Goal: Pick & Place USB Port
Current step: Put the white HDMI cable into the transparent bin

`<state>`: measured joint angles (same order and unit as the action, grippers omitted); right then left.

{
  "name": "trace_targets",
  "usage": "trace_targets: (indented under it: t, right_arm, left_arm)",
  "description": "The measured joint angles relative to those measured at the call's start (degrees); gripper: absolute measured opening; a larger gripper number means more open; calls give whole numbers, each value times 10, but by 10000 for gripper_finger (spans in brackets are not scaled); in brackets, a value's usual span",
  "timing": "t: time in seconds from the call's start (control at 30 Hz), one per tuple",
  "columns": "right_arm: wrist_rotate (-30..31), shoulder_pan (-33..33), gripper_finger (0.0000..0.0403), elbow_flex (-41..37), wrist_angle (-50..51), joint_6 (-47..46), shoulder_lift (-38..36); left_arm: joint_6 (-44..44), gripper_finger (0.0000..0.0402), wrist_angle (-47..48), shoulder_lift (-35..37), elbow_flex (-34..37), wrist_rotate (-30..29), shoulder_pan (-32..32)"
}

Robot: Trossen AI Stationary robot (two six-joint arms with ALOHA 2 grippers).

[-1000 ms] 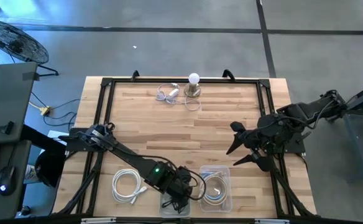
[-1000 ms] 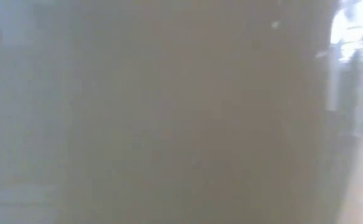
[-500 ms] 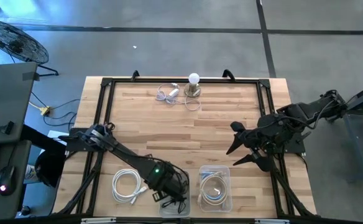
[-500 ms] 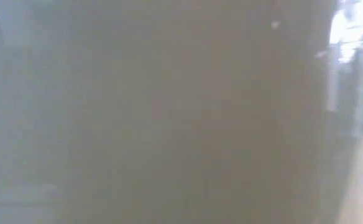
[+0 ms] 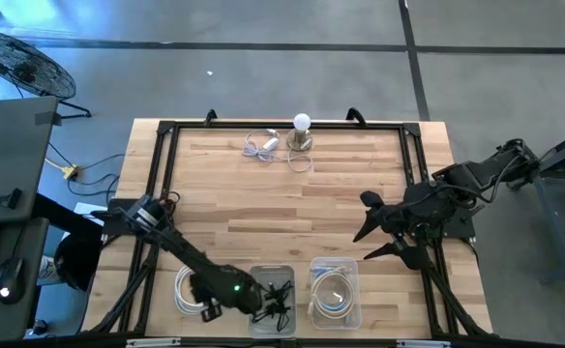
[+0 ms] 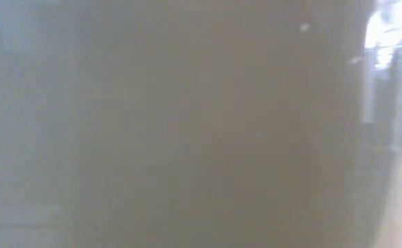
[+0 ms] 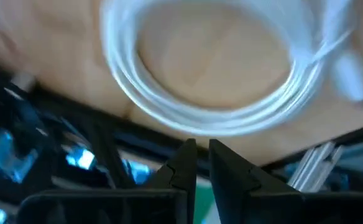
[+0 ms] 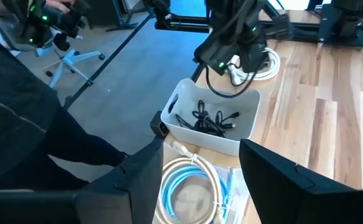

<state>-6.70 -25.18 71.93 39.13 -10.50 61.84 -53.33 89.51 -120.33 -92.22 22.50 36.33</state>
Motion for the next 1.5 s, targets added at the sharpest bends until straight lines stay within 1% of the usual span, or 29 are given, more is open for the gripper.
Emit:
trace_targets:
  t: [0.07,0.1,0.17,0.3,0.4,0.63,0.77,0.87,0.93,1.03,1.13,1.23,1.33,1.43,1.5]
  right_arm:
    - [1,0,204,0,0,0,0]
    - [2,0,204,0,0,0,0]
    - [2,0,204,0,0,0,0]
    - [9,0,204,0,-6,0,0]
    - [18,0,204,0,-9,0,0]
    - [23,0,204,0,-16,2,0]
    - [23,0,204,0,-28,2,0]
    - [23,0,204,0,-28,3,0]
    - [23,0,204,0,-28,2,0]
    - [23,0,204,0,-29,3,0]
    - [29,0,204,0,-31,3,0]
    - [50,0,204,0,-35,3,0]
    - [78,1,204,0,-43,3,0]
    - [104,2,204,0,-58,5,0]
    - [107,10,204,0,-72,5,0]
  left_arm:
    - [-13,40,-21,0,21,35,4]
    - [-20,40,-31,0,24,41,4]
    - [-32,40,-47,0,23,23,5]
    - [-65,40,-82,2,13,-42,4]
    - [-88,40,-89,20,0,-93,4]
    - [-155,40,-87,96,-9,-204,4]
    - [-169,40,-87,137,-9,-282,5]
    - [-171,40,-68,168,-5,-340,9]
    - [-175,40,-49,193,8,-365,12]
    - [-210,40,-15,239,39,-383,21]
    - [-255,40,-10,298,89,-411,39]
    - [-298,40,-37,362,150,-435,60]
    - [-305,40,-86,413,197,-440,73]
    - [-305,40,-109,436,220,-439,72]
    - [-305,40,-110,439,223,-433,72]
